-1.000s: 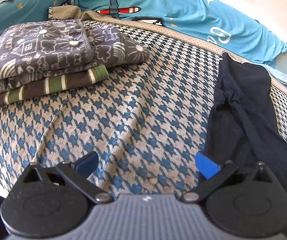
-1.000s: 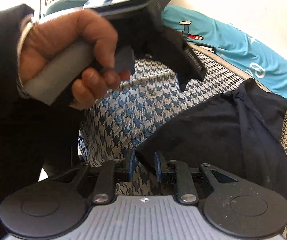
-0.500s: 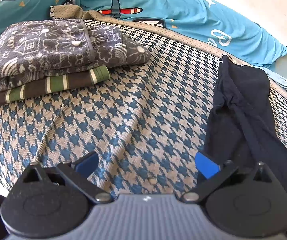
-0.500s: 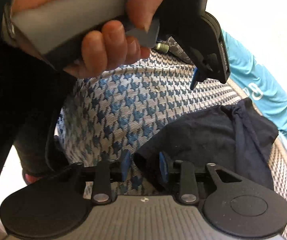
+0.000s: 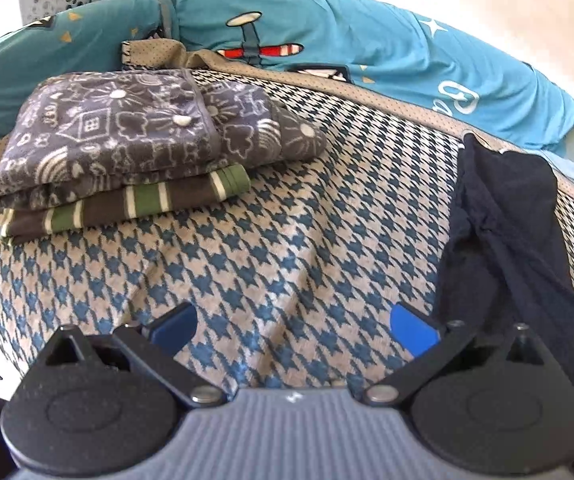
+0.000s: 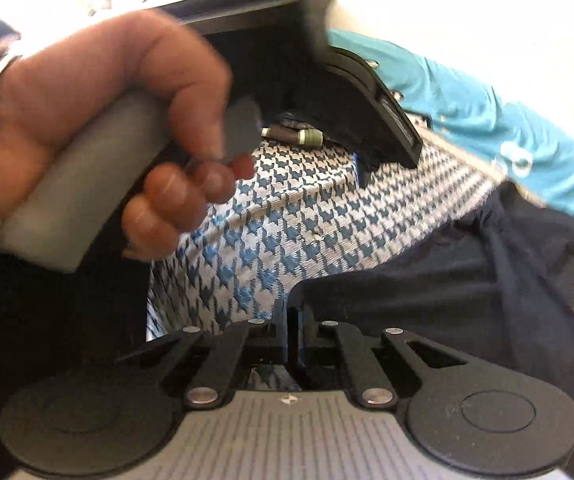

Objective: Fold clothes

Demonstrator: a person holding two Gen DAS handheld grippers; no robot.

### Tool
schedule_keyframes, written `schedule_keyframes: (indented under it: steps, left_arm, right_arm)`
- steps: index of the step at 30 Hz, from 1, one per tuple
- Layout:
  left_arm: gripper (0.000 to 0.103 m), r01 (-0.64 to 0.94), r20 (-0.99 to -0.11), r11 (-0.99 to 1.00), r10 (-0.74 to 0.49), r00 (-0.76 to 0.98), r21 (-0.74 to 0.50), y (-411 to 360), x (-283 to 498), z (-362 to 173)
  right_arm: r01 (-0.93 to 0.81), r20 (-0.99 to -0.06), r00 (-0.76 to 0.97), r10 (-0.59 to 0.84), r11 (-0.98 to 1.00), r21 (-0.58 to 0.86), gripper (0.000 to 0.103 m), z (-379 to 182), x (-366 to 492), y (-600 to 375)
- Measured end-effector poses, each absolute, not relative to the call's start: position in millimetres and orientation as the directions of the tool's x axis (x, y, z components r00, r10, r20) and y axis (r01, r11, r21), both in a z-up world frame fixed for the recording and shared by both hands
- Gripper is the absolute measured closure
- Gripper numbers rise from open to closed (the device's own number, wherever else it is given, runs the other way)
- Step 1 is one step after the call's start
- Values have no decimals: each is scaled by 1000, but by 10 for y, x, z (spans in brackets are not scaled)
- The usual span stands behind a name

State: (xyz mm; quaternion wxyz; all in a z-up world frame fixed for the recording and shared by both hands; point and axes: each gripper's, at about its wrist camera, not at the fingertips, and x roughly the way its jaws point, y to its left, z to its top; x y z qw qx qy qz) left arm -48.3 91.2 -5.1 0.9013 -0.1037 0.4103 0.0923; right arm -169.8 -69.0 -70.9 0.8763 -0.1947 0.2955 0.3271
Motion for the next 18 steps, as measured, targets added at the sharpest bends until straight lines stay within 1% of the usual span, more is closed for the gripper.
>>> schedule_keyframes:
  steps: [3,10,14,18]
  left_arm:
    - [0,-217,-761,970,59,646,-110,841,-470,-66]
    - [0,-162,-766,984,49,641,-73,637,-416,-138]
    - [0,-154,-765,985,39,643,-79,588,-363,-158]
    - [0,-149,-764,985,26,645,-92,539,-270,-188]
  right_arm:
    - [-702,-673,589,447,696,-151,97,-804,-1702,-671]
    - [-743,-699,482,528,669,-6,95,-802,-1743,-780]
    - [-727,-680,518,519,686,-30,95,-751,-1789,-846]
    - [-664,-649,577,497,747,-18,95,-671,-1745,-1076]
